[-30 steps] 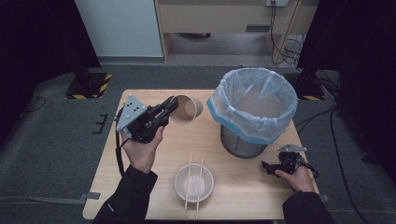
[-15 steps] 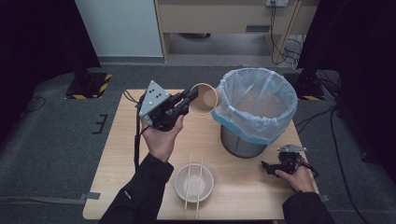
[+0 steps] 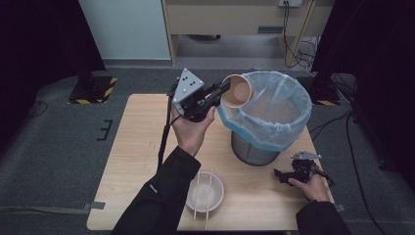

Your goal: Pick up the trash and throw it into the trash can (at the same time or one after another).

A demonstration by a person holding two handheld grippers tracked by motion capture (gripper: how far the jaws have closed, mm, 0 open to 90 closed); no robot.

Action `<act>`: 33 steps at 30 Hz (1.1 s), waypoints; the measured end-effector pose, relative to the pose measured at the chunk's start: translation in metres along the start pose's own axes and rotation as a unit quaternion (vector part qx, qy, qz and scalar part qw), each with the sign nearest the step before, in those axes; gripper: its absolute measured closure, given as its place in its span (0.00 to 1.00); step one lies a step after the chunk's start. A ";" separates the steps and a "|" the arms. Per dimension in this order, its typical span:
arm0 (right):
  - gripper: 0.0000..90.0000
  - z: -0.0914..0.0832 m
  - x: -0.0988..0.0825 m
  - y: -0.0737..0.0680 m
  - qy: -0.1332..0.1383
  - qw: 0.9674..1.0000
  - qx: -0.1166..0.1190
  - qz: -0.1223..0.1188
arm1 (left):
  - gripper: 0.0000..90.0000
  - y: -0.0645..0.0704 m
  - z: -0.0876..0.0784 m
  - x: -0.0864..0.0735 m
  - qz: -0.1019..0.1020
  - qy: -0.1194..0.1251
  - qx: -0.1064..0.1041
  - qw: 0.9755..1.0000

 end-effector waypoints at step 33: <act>0.01 0.000 0.000 -0.001 0.002 1.000 0.005 -0.007 | 0.72 -0.004 0.075 -0.040 -0.020 -0.062 -0.012 0.998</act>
Point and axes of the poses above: each handheld gripper's, and its own axes: z roughly forward along the jaws, x roughly out of its top, y roughly to its right, the point moved 1 cm from there along z, roughly forward along the jaws, and after that the axes turned 15 degrees about -z, right-handed, at the moved point
